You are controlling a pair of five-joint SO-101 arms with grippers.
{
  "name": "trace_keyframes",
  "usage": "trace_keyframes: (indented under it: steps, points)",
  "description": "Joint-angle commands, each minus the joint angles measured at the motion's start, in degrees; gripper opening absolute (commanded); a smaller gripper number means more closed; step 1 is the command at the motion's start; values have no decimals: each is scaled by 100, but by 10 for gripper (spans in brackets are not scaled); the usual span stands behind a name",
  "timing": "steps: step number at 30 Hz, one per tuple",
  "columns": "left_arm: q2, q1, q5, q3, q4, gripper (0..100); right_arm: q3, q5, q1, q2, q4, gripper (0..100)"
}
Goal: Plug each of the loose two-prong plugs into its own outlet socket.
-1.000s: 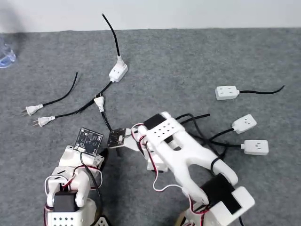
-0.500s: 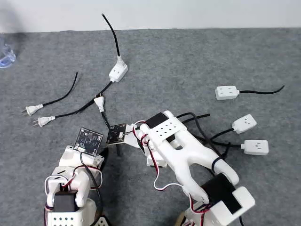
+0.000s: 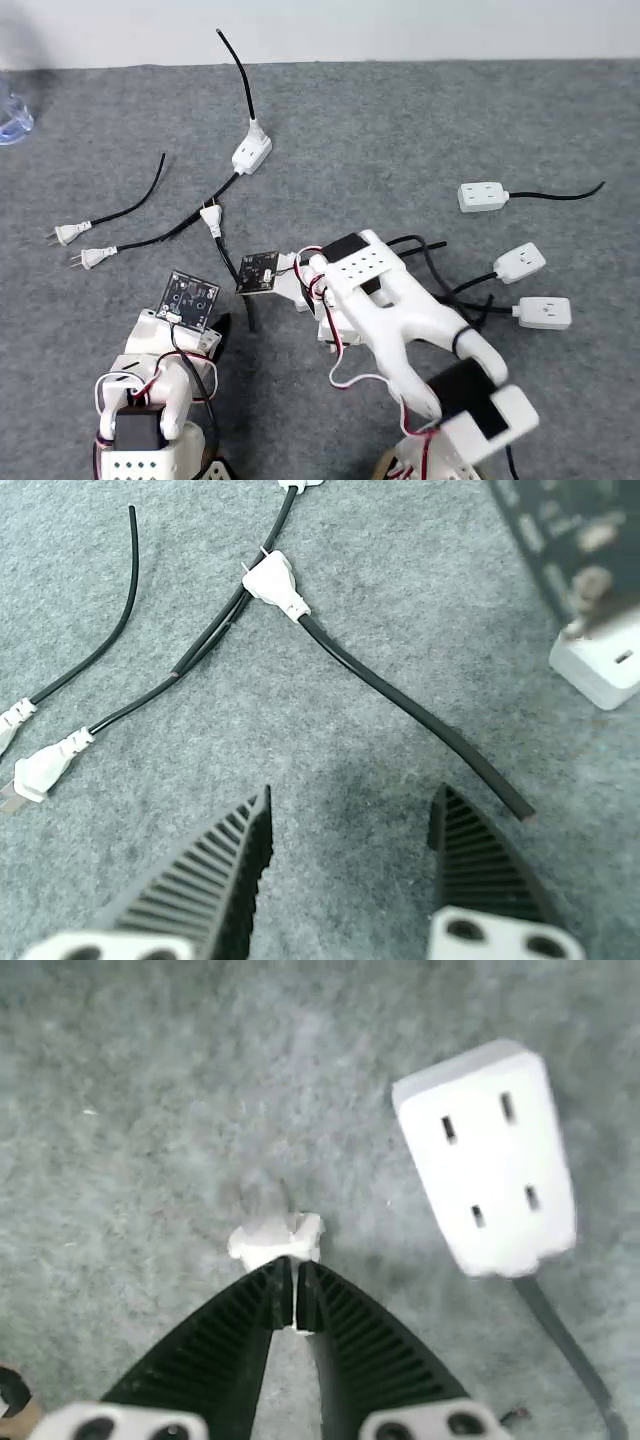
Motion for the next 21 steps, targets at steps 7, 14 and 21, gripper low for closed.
trace_keyframes:
  steps: [7,14,21]
  points:
    - [-62,44,-44,-13,-167,236,-114,44,-13,391,-277,9]
    - [-62,44,-44,-13,-167,236,-281,70,-31,382,356,47]
    - [-62,44,-44,-13,-167,236,-316,70,-31,382,435,95]
